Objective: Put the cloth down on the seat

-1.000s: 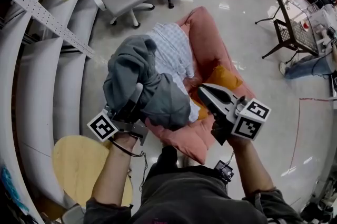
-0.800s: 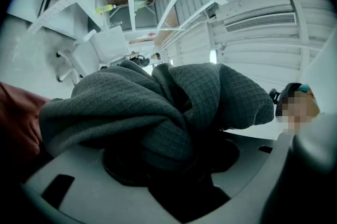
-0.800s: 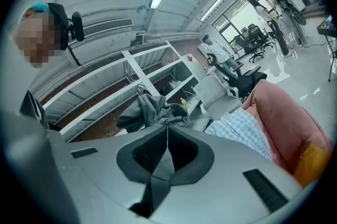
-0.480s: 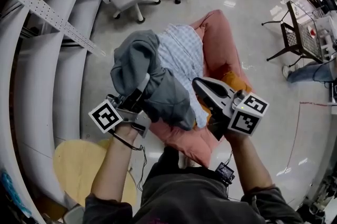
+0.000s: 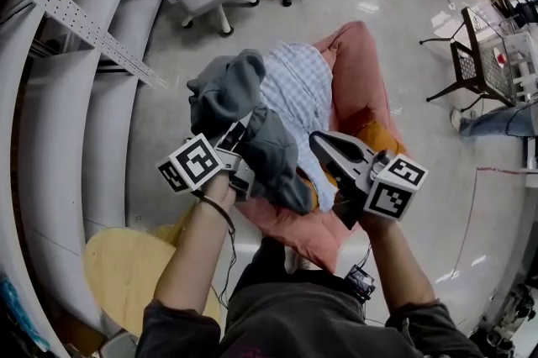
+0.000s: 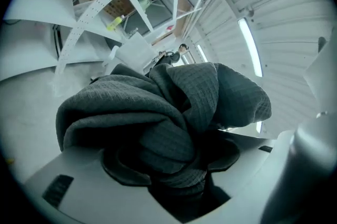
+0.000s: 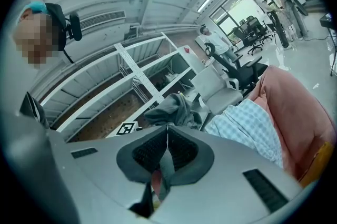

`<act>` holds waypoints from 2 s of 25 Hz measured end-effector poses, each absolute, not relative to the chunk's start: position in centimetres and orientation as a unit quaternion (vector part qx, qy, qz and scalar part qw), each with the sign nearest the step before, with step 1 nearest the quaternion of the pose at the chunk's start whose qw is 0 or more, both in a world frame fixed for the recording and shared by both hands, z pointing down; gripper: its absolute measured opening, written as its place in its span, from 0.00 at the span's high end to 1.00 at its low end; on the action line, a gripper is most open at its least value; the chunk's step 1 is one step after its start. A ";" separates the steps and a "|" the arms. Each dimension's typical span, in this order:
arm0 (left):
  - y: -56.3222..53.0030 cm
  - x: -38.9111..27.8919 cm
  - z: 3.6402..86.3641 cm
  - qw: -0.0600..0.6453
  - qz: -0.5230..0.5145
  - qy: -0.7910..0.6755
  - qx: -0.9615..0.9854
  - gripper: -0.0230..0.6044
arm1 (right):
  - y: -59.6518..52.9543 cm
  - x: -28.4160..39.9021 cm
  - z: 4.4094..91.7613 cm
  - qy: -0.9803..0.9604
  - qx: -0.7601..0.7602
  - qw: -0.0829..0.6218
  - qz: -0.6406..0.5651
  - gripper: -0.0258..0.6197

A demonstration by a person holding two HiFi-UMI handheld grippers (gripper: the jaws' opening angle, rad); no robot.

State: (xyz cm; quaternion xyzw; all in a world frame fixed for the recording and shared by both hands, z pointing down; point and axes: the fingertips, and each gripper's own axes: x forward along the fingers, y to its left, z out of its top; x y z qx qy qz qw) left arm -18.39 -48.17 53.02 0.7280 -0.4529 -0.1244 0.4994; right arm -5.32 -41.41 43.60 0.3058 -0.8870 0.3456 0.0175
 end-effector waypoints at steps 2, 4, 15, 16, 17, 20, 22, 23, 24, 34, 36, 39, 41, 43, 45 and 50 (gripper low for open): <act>-48.6 -18.3 54.2 0.501 -0.116 -0.467 0.720 0.51 | -41.3 -5.7 44.0 -0.887 0.303 0.023 0.348 0.94; -49.0 -18.3 55.2 0.501 -0.112 -0.478 0.713 0.49 | -41.3 -6.0 44.5 -0.886 0.300 0.029 0.351 0.93; -48.6 -19.4 56.5 0.459 -0.082 -0.520 0.716 0.36 | -42.3 -7.9 46.1 -0.886 0.288 0.046 0.359 0.93; -48.3 -19.5 56.3 0.457 -0.082 -0.521 0.716 0.36 | -42.3 -7.9 46.2 -0.886 0.288 0.046 0.360 0.93; -48.1 -19.5 56.2 0.456 -0.083 -0.522 0.716 0.36 | -42.3 -7.8 46.2 -0.886 0.288 0.045 0.361 0.93; -49.0 -19.5 56.2 0.464 -0.085 -0.519 0.713 0.36 | -42.0 -8.0 46.5 -0.885 0.286 0.047 0.365 0.93; -49.7 -19.4 56.3 0.474 -0.073 -0.512 0.713 0.35 | -41.7 -8.1 46.5 -0.885 0.282 0.049 0.366 0.93; -49.7 -19.2 56.1 0.476 -0.068 -0.508 0.715 0.35 | -41.4 -8.1 46.4 -0.886 0.280 0.050 0.366 0.94; -49.5 -19.0 55.7 0.475 -0.068 -0.505 0.717 0.34 | -41.2 -8.0 46.3 -0.887 0.279 0.050 0.365 0.93; -48.8 -19.3 54.1 0.467 -0.091 -0.508 0.718 0.33 | -39.3 -7.8 45.3 -0.891 0.270 0.040 0.362 0.93; -49.1 -19.0 54.0 0.470 -0.078 -0.495 0.726 0.33 | -38.9 -7.7 45.4 -0.891 0.270 0.041 0.364 0.93; -48.9 -17.8 53.5 0.458 -0.075 -0.478 0.746 0.33 | -38.8 -7.2 45.7 -0.888 0.276 0.040 0.366 0.93; -49.0 -17.6 53.7 0.458 -0.078 -0.477 0.746 0.33 | -38.8 -7.0 45.6 -0.887 0.282 0.034 0.365 0.94; -48.9 -17.8 54.1 0.460 -0.071 -0.481 0.743 0.33 | -38.7 -7.0 45.3 -0.888 0.283 0.031 0.362 0.93; -48.2 -18.4 54.3 0.459 -0.069 -0.487 0.740 0.33 | -38.5 -6.9 45.3 -0.889 0.283 0.030 0.359 0.93; -46.1 -19.8 54.1 0.453 -0.077 -0.494 0.738 0.34 | -38.1 -7.2 45.6 -0.890 0.280 0.029 0.359 0.93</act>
